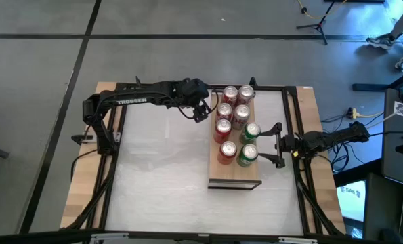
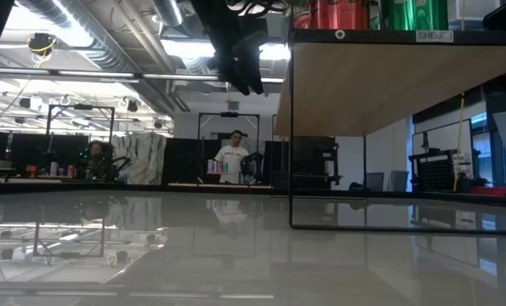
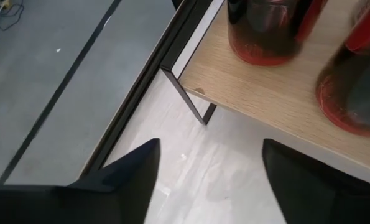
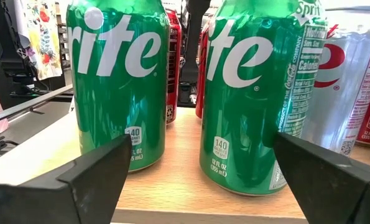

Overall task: Place canned beverage on shelf
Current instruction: Return to Home Position

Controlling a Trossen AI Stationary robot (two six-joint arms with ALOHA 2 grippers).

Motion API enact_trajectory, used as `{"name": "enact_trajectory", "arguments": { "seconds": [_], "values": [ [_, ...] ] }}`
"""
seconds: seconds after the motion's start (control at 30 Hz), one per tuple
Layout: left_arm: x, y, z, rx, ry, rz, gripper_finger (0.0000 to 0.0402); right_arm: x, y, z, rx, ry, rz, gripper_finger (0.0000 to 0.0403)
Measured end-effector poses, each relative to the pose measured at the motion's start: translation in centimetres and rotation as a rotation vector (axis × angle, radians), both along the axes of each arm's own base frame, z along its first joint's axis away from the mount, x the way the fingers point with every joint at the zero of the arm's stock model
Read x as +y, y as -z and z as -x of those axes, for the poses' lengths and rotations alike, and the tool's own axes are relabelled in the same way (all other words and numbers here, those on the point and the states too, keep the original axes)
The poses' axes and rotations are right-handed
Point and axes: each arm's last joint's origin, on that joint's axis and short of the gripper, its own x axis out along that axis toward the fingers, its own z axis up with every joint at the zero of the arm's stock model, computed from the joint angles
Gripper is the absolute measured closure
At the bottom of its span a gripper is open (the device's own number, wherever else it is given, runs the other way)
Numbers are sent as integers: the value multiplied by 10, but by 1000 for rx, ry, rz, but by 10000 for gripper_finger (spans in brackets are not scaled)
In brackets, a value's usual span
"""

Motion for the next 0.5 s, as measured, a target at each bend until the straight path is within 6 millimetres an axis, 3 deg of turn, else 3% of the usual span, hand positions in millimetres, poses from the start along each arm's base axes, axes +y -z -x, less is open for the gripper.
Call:
{"name": "enact_trajectory", "arguments": {
  "seconds": [0.27,0.5],
  "values": [
    [-2,-2,1,-1,63,22,234,0,0,0,0,0,0,15],
    [-5,-2,-1,-8,144,57,304,0,0,0,0,0,0,15]
  ]
}}
